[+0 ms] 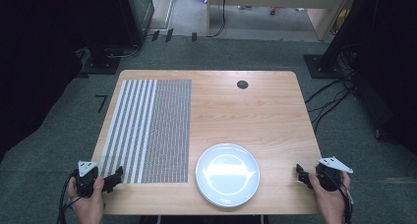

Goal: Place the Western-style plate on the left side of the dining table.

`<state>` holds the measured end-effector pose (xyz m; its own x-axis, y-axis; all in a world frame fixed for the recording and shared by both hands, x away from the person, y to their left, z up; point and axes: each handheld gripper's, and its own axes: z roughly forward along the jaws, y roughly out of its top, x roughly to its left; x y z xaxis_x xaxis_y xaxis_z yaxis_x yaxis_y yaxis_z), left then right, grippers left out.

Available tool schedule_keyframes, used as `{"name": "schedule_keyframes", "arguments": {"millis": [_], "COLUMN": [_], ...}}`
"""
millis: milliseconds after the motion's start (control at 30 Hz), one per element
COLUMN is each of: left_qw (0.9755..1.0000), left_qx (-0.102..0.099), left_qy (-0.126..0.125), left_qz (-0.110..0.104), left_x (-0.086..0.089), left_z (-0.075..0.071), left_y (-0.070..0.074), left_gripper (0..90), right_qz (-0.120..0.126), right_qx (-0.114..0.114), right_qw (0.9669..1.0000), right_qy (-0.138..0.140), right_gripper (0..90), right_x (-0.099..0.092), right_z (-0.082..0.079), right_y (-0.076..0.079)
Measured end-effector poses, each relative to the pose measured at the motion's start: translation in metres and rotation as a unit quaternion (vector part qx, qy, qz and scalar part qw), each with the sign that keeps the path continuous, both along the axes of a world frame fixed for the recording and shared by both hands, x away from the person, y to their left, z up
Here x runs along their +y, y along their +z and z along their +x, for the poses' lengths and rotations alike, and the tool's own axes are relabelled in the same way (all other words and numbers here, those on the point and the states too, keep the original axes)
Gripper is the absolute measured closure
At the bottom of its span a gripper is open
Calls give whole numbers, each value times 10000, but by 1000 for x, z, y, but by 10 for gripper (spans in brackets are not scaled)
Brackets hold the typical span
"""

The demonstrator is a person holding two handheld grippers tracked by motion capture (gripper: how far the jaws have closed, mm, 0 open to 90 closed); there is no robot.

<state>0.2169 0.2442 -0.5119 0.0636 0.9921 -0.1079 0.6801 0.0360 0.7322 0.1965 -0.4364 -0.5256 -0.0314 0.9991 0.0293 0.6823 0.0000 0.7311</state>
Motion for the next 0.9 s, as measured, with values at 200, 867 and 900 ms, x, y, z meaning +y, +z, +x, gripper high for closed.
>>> {"name": "schedule_keyframes", "arguments": {"millis": [200,867,900], "left_qw": [9991,9950,9946], "left_qx": [-255,-490,-497], "left_qy": [-107,-739,-782], "left_qz": [-336,-467,-469], "left_x": [-11,-74,-78], "left_z": [-3,24,25], "left_y": [19,58,59], "left_gripper": [80,80,80], "right_qz": [-2,-3,-3], "right_qx": [14,70,70], "right_qw": [10000,9999,9999], "right_qy": [-17,-90,-90], "right_gripper": [116,68,67], "right_x": [0,0,0], "right_z": [0,3,3], "right_y": [0,-1,-1]}}
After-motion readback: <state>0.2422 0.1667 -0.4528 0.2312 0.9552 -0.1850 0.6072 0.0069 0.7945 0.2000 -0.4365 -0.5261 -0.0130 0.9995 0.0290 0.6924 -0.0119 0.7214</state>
